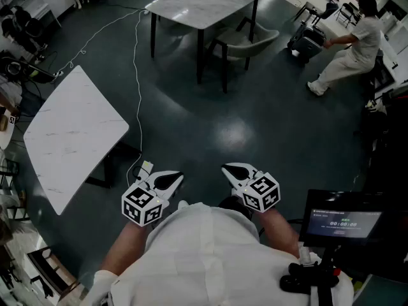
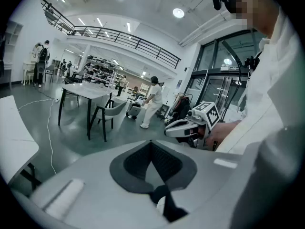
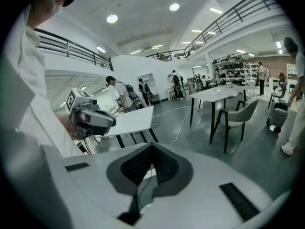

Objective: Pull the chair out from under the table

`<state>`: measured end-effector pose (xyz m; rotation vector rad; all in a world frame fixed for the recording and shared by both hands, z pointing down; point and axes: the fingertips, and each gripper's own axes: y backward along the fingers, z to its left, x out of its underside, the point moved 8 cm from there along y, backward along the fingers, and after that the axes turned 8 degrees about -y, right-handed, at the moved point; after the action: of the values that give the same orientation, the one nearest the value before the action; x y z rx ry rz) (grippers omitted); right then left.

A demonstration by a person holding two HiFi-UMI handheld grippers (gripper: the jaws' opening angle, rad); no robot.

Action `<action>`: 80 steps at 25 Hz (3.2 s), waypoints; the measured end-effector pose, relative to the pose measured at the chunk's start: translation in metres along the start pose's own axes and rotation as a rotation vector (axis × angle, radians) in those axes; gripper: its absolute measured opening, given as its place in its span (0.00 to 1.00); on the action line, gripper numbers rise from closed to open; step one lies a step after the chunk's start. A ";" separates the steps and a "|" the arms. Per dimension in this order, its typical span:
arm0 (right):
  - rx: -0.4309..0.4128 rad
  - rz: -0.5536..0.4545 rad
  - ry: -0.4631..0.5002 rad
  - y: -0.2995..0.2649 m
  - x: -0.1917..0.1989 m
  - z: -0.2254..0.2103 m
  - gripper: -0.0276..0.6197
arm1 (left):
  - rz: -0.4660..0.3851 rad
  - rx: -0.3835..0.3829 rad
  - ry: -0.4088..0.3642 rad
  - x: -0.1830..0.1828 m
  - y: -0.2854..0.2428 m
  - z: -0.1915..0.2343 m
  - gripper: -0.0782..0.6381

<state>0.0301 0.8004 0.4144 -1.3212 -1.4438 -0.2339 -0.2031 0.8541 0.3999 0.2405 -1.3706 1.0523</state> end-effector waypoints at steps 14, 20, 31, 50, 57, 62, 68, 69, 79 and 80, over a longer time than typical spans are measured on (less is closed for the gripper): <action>0.056 0.001 -0.047 -0.026 -0.004 0.007 0.05 | -0.016 0.085 -0.015 -0.008 -0.012 0.030 0.12; 0.052 -0.043 -0.074 -0.043 -0.035 -0.063 0.05 | 0.032 0.101 -0.060 -0.050 -0.069 0.066 0.12; 0.063 -0.090 -0.125 -0.049 -0.119 -0.244 0.19 | 0.033 0.092 -0.106 -0.176 -0.224 0.127 0.12; 0.329 -0.155 -0.288 -0.166 -0.291 -0.463 0.19 | 0.055 0.299 -0.132 -0.328 -0.394 0.396 0.12; 0.476 -0.171 -0.359 -0.208 -0.338 -0.545 0.19 | 0.051 0.350 -0.178 -0.375 -0.433 0.477 0.12; 0.507 -0.168 -0.437 -0.227 -0.353 -0.614 0.20 | 0.044 0.336 -0.109 -0.385 -0.453 0.511 0.12; 0.553 -0.204 -0.554 -0.233 -0.367 -0.713 0.26 | 0.040 0.243 -0.057 -0.405 -0.477 0.551 0.12; 0.560 -0.211 -0.581 -0.234 -0.370 -0.733 0.26 | 0.036 0.233 -0.057 -0.413 -0.484 0.557 0.12; 0.575 -0.263 -0.813 -0.257 -0.417 -0.938 0.37 | 0.049 0.168 -0.053 -0.483 -0.595 0.612 0.12; 0.577 -0.268 -0.832 -0.259 -0.418 -0.959 0.38 | 0.053 0.163 -0.053 -0.488 -0.607 0.615 0.12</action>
<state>0.2679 -0.2390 0.5690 -0.7489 -2.1651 0.5980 -0.1073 -0.1336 0.3857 0.3561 -1.3453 1.2110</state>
